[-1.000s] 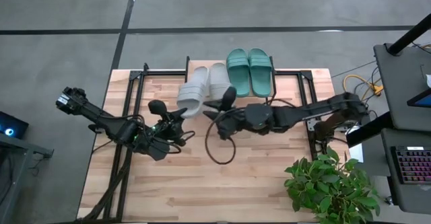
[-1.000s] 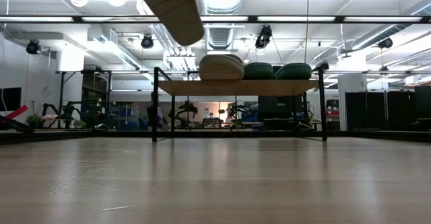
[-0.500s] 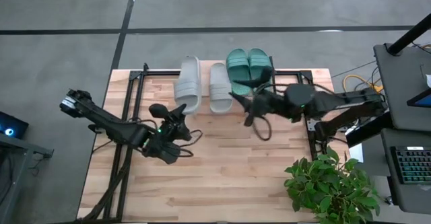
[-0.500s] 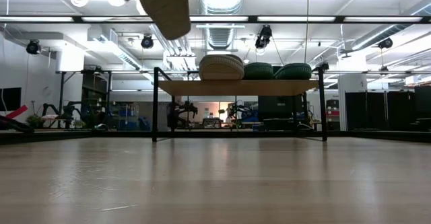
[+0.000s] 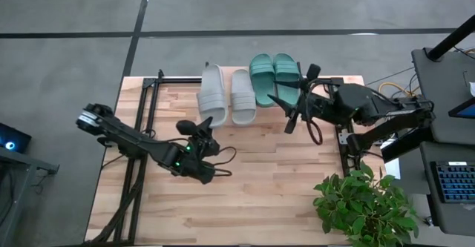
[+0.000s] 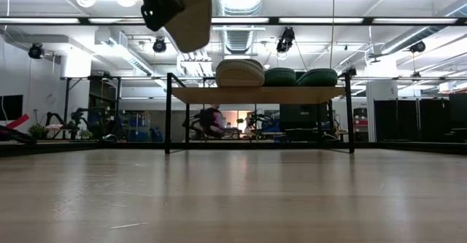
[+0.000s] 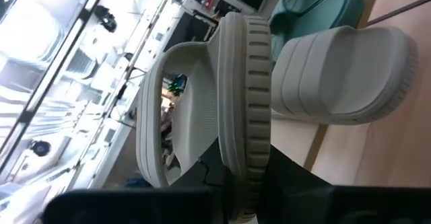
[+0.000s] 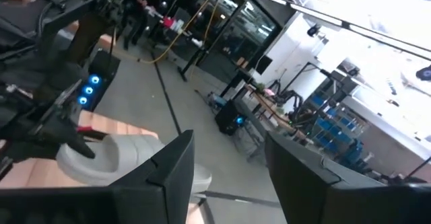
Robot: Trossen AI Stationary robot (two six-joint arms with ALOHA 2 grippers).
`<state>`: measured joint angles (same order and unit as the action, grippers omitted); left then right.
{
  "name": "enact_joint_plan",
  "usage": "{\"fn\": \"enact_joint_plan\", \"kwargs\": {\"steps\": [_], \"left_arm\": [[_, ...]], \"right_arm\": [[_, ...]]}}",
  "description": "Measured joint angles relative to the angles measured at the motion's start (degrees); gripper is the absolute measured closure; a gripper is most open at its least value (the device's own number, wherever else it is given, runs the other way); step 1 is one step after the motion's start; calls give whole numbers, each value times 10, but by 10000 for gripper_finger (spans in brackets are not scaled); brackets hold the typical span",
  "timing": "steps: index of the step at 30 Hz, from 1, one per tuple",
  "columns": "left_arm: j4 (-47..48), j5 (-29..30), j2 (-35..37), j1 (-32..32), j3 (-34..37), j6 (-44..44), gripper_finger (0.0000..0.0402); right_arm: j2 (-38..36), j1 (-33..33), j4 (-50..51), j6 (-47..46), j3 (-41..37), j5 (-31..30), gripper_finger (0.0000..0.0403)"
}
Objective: Pick and place slides into the shelf
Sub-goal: Put the gray slide on the shelf
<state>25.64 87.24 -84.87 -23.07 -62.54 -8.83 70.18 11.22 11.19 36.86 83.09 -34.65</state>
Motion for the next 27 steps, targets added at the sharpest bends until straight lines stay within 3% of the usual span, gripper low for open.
{"fn": "enact_joint_plan", "kwargs": {"steps": [27], "left_arm": [[-12,-13,-54,66,7,91,389]], "right_arm": [[3,-15,22,22,0,-31,236]]}}
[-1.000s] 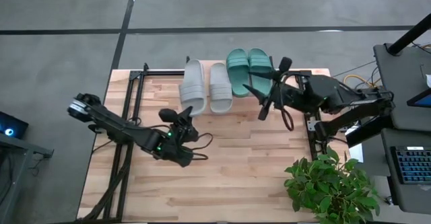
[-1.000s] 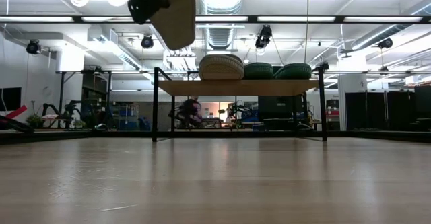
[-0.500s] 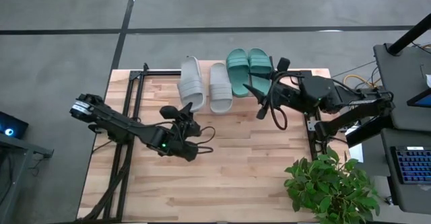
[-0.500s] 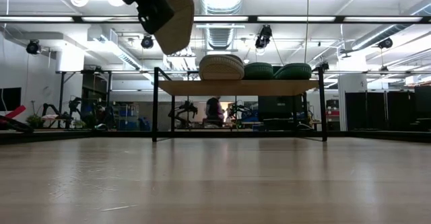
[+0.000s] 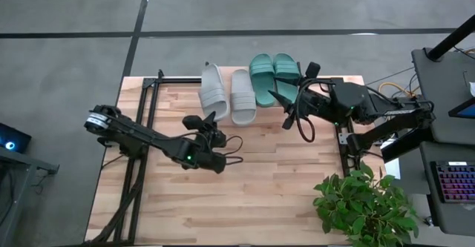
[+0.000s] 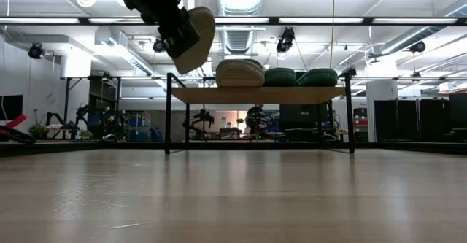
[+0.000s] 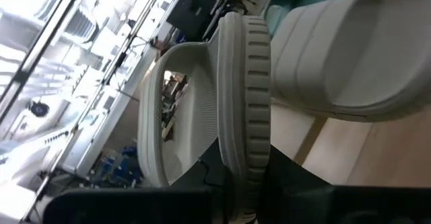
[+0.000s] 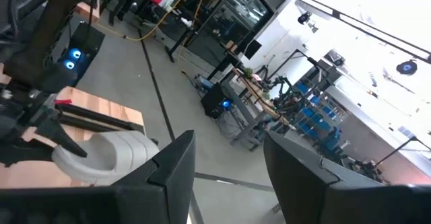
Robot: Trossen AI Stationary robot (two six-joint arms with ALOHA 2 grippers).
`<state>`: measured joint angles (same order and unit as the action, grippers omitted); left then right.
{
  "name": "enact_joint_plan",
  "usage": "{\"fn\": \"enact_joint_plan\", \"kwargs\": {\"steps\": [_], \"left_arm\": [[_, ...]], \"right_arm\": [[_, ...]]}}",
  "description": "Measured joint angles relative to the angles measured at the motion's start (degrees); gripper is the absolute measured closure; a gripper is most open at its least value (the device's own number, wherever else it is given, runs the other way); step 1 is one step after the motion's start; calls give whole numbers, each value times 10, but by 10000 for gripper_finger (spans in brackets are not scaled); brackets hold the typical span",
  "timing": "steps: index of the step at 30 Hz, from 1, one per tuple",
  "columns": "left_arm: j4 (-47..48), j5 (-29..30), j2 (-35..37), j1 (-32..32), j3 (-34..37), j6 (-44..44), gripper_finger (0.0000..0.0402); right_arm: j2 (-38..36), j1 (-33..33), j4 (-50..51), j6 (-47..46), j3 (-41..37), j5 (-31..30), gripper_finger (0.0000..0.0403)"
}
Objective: Pick and place slides into the shelf
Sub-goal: Put the gray slide on the shelf
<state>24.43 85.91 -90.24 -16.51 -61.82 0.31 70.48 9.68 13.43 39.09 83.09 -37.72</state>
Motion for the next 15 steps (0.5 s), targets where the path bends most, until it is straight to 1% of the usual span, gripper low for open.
{"fn": "enact_joint_plan", "kwargs": {"steps": [3,9,12,15], "left_arm": [[0,1,0,10,0,6,389],[1,-2,-1,21,4,-84,389],[0,-29,0,22,7,-123,389],[0,-63,0,22,16,-144,389]], "right_arm": [[0,0,0,0,0,0,236],[0,0,1,0,0,0,236],[0,0,5,0,0,0,236],[0,0,18,0,0,0,236]]}}
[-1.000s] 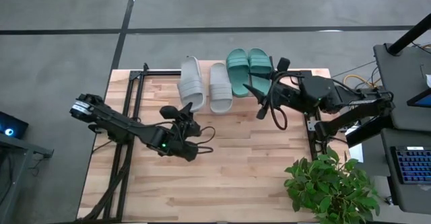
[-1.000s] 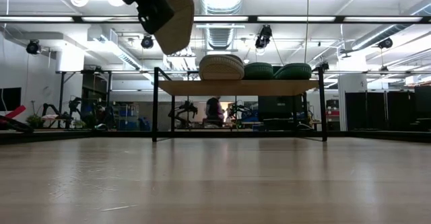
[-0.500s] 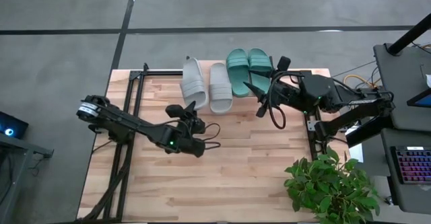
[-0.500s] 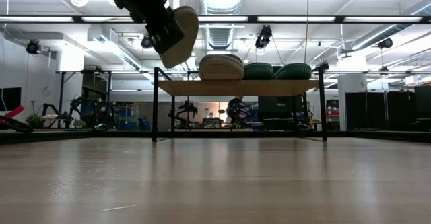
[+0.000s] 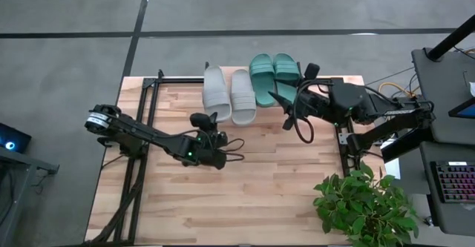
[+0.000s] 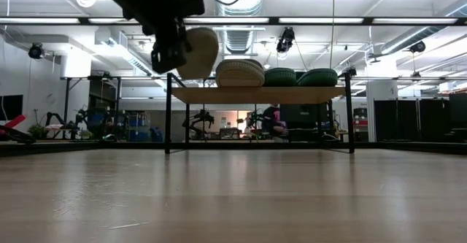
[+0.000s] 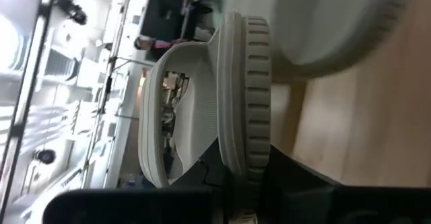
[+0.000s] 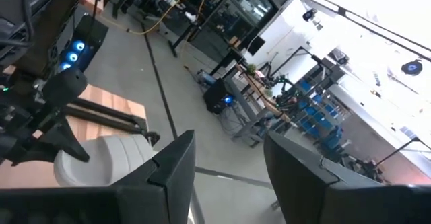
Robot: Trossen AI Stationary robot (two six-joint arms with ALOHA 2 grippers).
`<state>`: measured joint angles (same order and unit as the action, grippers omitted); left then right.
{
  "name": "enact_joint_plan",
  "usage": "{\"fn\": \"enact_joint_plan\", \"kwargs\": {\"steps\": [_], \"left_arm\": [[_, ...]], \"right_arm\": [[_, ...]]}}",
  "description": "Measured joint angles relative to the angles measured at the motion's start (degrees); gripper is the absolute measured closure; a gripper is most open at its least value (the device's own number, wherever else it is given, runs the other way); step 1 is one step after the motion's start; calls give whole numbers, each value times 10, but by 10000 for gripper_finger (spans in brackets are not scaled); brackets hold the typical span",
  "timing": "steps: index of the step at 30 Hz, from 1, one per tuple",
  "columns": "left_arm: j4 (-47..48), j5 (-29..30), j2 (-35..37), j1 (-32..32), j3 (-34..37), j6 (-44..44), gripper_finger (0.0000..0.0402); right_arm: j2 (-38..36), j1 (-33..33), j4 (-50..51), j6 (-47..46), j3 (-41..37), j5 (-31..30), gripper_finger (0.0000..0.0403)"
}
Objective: Pick and place slides into the shelf
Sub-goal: Put the gray slide on the shelf
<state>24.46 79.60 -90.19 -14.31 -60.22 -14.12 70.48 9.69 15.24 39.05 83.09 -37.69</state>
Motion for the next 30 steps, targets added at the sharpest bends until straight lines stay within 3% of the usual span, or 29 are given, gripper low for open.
{"fn": "enact_joint_plan", "kwargs": {"steps": [12,22,30], "left_arm": [[0,-56,0,5,20,-69,389],[6,-70,2,17,25,-133,389],[55,-107,31,24,25,-132,390]], "right_arm": [[0,0,28,-12,0,0,236],[0,0,37,-16,0,0,236],[0,0,48,-26,0,0,236]]}}
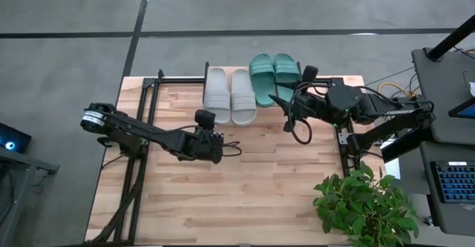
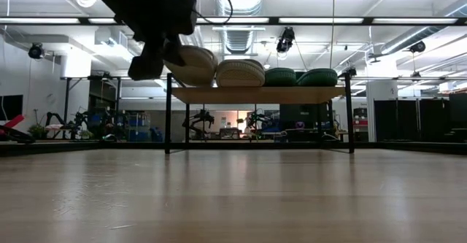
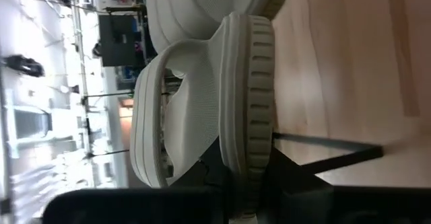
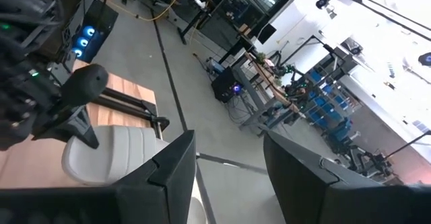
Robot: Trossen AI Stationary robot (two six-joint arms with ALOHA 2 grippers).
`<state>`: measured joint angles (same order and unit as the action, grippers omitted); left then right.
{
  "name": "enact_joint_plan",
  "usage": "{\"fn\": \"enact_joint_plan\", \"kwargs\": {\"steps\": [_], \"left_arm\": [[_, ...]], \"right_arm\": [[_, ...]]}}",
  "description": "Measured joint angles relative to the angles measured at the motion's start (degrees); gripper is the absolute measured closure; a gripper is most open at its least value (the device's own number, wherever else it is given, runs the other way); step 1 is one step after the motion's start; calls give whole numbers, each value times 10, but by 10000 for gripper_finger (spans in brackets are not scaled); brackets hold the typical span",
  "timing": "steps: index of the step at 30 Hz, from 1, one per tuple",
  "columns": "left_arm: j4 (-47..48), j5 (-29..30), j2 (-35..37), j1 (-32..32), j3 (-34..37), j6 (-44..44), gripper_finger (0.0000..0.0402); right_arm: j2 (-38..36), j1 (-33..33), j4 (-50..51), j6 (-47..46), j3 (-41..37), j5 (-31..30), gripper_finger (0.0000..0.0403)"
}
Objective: Pick and place slides into the shelf
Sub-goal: Put the gray slide on the shelf, then return to Home Position
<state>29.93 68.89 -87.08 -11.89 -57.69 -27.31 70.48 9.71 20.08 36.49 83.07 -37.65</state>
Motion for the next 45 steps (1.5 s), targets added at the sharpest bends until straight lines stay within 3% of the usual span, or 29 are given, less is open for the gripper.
{"fn": "enact_joint_plan", "kwargs": {"steps": [6,10,19,25,33,39,45], "left_arm": [[-37,-22,12,22,0,-3,390],[-39,-72,15,41,0,-4,390],[-40,-95,11,59,0,-18,390],[-39,-119,11,63,0,-17,320],[-30,-199,15,63,-4,0,234],[4,-220,33,63,-4,0,206],[88,-297,82,59,-8,61,201]], "right_arm": [[0,0,5,-5,0,0,236],[0,0,8,-5,0,0,236],[0,0,7,-5,0,0,236],[0,0,7,-8,0,0,236],[0,0,11,-16,0,1,236],[0,0,12,-16,0,0,236],[0,0,22,-20,0,0,236]]}}
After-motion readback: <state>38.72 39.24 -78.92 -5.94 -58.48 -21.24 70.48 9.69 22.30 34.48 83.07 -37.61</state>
